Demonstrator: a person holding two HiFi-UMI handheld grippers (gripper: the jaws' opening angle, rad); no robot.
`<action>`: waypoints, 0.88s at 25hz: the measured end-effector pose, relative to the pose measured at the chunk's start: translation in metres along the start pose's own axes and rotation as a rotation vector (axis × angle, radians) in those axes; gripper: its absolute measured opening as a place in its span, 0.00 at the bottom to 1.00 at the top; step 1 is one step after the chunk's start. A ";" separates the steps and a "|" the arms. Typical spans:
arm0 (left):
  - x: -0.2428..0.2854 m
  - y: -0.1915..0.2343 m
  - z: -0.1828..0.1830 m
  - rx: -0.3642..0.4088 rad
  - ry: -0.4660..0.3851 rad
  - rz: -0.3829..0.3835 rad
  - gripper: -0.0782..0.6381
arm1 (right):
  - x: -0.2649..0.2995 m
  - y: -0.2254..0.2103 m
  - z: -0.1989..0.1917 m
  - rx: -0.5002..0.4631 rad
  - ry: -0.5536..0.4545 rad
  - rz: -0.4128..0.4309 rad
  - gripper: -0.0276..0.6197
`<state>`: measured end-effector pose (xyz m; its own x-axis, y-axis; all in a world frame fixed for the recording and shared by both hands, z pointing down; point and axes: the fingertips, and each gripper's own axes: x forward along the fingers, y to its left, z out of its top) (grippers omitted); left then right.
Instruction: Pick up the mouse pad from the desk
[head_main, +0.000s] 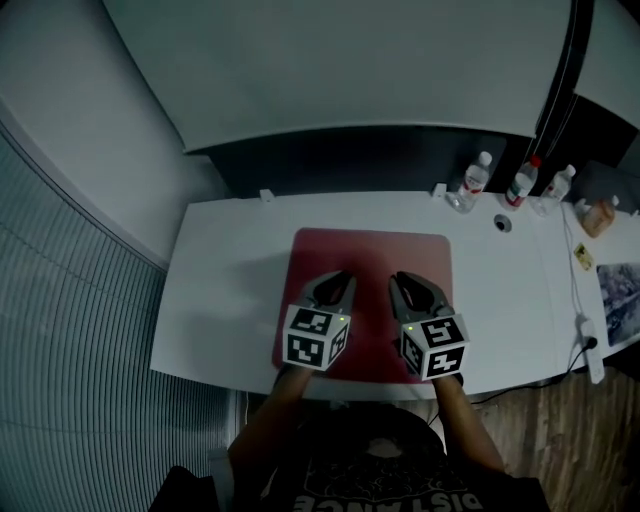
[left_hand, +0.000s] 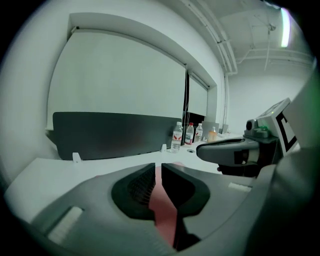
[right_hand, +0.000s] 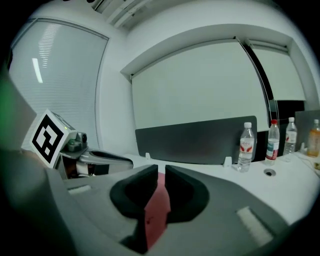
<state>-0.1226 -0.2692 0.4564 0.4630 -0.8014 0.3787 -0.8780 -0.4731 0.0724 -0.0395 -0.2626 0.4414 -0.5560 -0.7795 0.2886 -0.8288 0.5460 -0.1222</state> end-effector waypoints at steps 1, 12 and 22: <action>0.002 0.002 -0.003 0.007 0.008 -0.002 0.14 | 0.000 -0.003 -0.002 0.002 0.004 -0.009 0.09; 0.018 0.047 -0.049 -0.041 0.108 0.037 0.31 | 0.005 -0.034 -0.030 -0.010 0.056 -0.098 0.19; 0.025 0.088 -0.090 -0.067 0.213 0.070 0.44 | 0.006 -0.067 -0.067 0.025 0.138 -0.153 0.28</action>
<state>-0.1991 -0.2985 0.5552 0.3705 -0.7330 0.5705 -0.9166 -0.3877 0.0972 0.0170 -0.2833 0.5153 -0.4109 -0.8025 0.4326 -0.9054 0.4149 -0.0903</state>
